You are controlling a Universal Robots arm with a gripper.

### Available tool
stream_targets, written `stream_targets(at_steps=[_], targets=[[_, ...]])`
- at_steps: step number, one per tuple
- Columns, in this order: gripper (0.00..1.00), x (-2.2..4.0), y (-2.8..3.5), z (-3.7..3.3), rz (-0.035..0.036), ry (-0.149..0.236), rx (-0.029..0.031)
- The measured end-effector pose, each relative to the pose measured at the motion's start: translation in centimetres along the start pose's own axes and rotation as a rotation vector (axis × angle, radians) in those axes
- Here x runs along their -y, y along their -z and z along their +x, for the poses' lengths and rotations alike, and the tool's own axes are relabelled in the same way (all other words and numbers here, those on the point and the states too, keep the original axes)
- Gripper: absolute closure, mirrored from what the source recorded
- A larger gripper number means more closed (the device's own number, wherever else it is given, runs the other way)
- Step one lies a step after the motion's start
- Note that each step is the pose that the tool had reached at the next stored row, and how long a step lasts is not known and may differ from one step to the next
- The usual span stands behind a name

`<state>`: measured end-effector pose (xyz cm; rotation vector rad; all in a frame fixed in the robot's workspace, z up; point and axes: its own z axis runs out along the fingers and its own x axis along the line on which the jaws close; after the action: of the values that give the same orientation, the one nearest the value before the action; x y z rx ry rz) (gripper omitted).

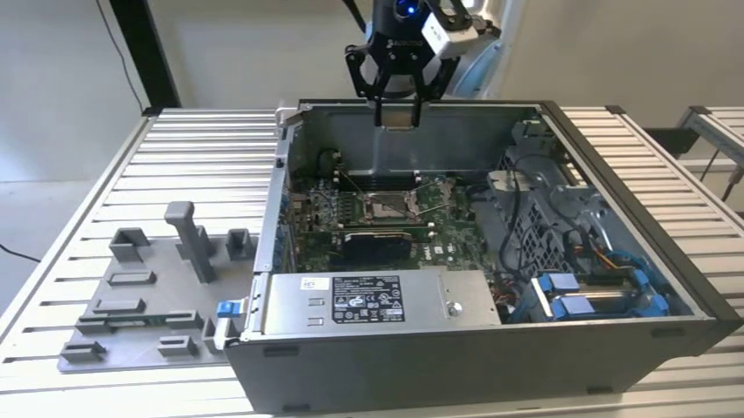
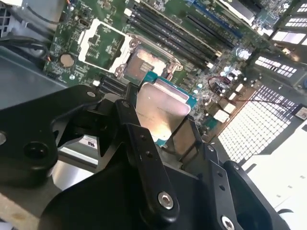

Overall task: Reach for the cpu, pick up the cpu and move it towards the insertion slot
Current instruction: 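Pick up the cpu and move it towards the insertion slot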

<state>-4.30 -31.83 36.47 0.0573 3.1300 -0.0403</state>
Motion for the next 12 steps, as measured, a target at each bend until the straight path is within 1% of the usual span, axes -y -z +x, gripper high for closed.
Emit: stream_targets(at_steps=[6,10,12], targets=[[1.0,-0.35,-0.01,0.01,-0.0001,0.0,0.0001],[1.0,-0.37,-0.02,0.01,-0.0002,0.0,0.0008],[1.0,-0.38,-0.02,0.01,-0.0002,0.0,0.0021]])
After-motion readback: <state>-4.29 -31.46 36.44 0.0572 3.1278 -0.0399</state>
